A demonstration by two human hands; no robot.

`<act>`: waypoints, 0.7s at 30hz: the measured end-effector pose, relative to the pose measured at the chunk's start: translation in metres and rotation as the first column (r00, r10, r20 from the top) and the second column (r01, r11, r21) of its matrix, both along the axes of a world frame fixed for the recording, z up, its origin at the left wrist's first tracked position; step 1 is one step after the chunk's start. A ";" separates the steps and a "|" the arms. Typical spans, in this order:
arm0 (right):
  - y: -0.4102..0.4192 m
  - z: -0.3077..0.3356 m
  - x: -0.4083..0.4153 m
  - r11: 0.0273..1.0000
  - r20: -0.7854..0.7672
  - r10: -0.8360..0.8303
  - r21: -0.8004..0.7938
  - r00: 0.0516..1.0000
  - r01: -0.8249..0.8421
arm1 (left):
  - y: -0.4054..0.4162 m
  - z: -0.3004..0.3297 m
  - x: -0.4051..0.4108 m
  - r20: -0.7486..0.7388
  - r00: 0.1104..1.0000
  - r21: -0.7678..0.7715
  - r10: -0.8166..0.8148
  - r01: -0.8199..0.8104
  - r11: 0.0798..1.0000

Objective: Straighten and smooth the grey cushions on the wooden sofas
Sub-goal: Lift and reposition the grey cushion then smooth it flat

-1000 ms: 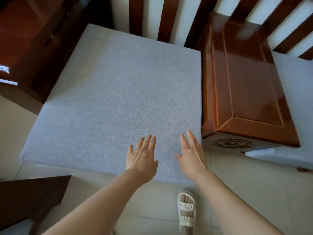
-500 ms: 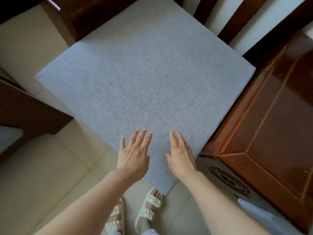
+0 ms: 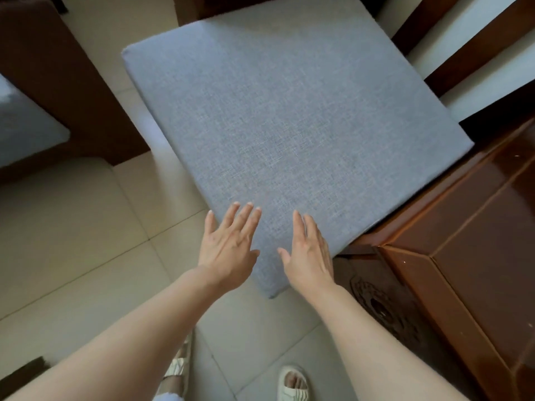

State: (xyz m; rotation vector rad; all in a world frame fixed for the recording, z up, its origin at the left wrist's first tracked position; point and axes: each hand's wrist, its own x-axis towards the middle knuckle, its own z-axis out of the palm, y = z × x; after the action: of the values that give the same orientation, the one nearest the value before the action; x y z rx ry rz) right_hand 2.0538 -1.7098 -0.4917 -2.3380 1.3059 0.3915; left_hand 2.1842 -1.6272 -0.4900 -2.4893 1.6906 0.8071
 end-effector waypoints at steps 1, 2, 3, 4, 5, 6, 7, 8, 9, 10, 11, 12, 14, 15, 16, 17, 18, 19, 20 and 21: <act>0.001 -0.002 -0.006 1.000 0.013 0.026 0.003 1.000 -0.026 | 0.005 -0.001 -0.007 0.013 1.000 -0.002 0.027 -0.027 1.000; 0.001 -0.005 -0.015 0.998 0.030 0.068 0.000 0.997 -0.068 | 0.010 -0.003 -0.015 0.034 0.998 -0.006 0.060 -0.060 0.998; 0.000 -0.008 -0.021 0.995 0.042 0.104 -0.011 0.994 -0.103 | 0.014 -0.006 -0.021 0.051 0.995 -0.008 0.081 -0.081 0.997; 0.000 -0.011 -0.028 0.989 0.049 0.148 -0.019 0.988 -0.147 | 0.019 -0.009 -0.029 0.065 0.992 -0.013 0.109 -0.108 0.994; 0.001 -0.015 -0.038 0.980 0.056 0.198 -0.031 0.979 -0.196 | 0.025 -0.014 -0.039 0.081 0.988 -0.012 0.134 -0.133 0.991; 0.002 -0.018 -0.045 0.970 0.064 0.240 -0.043 0.969 -0.237 | 0.030 -0.018 -0.048 0.089 0.984 -0.010 0.152 -0.152 0.988; 0.004 -0.022 -0.053 0.961 0.071 0.273 -0.055 0.959 -0.270 | 0.035 -0.023 -0.057 0.092 0.981 -0.011 0.169 -0.169 0.986; 0.006 -0.025 -0.061 0.951 0.078 0.305 -0.072 0.949 -0.300 | 0.039 -0.028 -0.069 0.090 0.977 -0.015 0.191 -0.191 0.981; 0.009 -0.027 -0.066 0.942 0.085 0.331 -0.095 0.940 -0.323 | 0.044 -0.032 -0.078 0.091 0.975 -0.018 0.205 -0.204 0.979; 0.012 -0.031 -0.072 0.933 0.089 0.351 -0.117 0.932 -0.340 | 0.050 -0.036 -0.087 0.088 0.974 -0.026 0.211 -0.209 0.978; 0.016 -0.034 -0.077 0.927 0.097 0.363 -0.138 0.927 -0.349 | 0.056 -0.041 -0.095 0.080 0.974 -0.035 0.211 -0.209 0.977; 0.020 -0.036 -0.081 0.923 0.105 0.370 -0.154 0.923 -0.352 | 0.061 -0.044 -0.100 0.075 0.976 -0.039 0.204 -0.201 0.979; 0.030 -0.043 -0.086 0.918 0.131 0.373 -0.196 0.918 -0.345 | 0.071 -0.053 -0.107 0.077 0.976 -0.055 0.203 -0.199 0.978; 0.038 -0.048 -0.088 0.910 0.138 0.382 -0.227 0.914 -0.346 | 0.078 -0.060 -0.109 0.083 0.976 -0.080 0.199 -0.192 0.978; 0.039 -0.052 -0.089 0.903 0.128 0.394 -0.238 0.910 -0.357 | 0.080 -0.062 -0.108 0.083 0.978 -0.087 0.194 -0.187 0.979; 0.041 -0.056 -0.091 0.898 0.120 0.402 -0.246 0.908 -0.365 | 0.083 -0.066 -0.108 0.081 0.978 -0.100 0.190 -0.182 0.978; 0.045 -0.063 -0.094 0.890 0.117 0.408 -0.273 0.905 -0.366 | 0.088 -0.072 -0.109 0.083 0.979 -0.130 0.186 -0.175 0.976; 0.048 -0.072 -0.096 0.883 0.115 0.409 -0.298 0.905 -0.362 | 0.093 -0.078 -0.111 0.084 0.980 -0.156 0.179 -0.164 0.974; 0.050 -0.080 -0.099 0.880 0.109 0.407 -0.314 0.907 -0.357 | 0.096 -0.085 -0.112 0.087 0.982 -0.175 0.170 -0.153 0.973; 0.053 -0.090 -0.101 0.875 0.114 0.410 -0.330 0.905 -0.355 | 0.099 -0.095 -0.113 0.094 0.982 -0.213 0.163 -0.140 0.967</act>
State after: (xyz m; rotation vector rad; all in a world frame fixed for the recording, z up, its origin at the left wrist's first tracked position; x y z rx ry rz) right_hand 1.9532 -1.6569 -0.5815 -2.8253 0.8567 0.0912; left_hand 2.0710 -1.5282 -0.5850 -2.7710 1.6399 0.5134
